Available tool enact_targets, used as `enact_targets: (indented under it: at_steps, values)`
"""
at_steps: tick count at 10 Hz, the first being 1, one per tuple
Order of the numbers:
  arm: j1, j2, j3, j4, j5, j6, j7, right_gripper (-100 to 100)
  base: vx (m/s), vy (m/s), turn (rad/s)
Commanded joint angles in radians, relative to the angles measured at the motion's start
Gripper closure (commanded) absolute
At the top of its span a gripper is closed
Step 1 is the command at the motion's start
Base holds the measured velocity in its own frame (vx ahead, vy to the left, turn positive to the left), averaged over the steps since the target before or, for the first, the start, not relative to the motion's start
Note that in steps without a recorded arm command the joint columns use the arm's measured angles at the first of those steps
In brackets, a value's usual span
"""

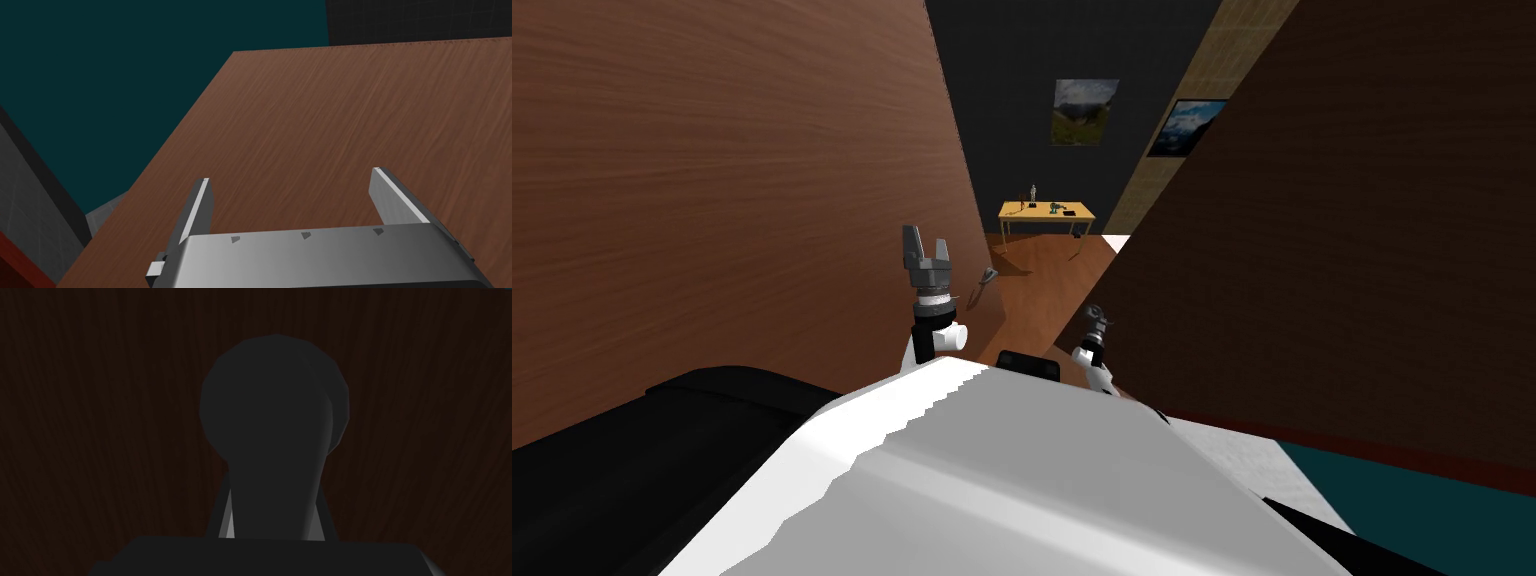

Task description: Push the door open

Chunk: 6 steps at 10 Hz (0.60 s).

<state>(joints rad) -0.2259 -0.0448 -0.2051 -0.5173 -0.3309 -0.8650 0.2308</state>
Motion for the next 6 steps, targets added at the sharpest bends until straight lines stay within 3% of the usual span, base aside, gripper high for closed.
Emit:
enact_targets:
  at_steps: [1, 2, 4, 6]
  values:
    - [0.019, -0.002, -0.004, -0.043, -0.002, 0.020, 0.008, 100, -0.010, 0.005, 0.005]
    - [0.018, -0.014, -0.021, -0.044, -0.014, 0.015, 0.020, 100, 0.128, -0.019, -0.070]
    - [0.018, -0.014, -0.021, -0.044, -0.014, 0.015, 0.020, 100, 0.114, -0.016, -0.028]
    - [0.018, -0.025, -0.041, -0.044, -0.030, 0.010, 0.035, 100, 0.191, -0.011, -0.075]
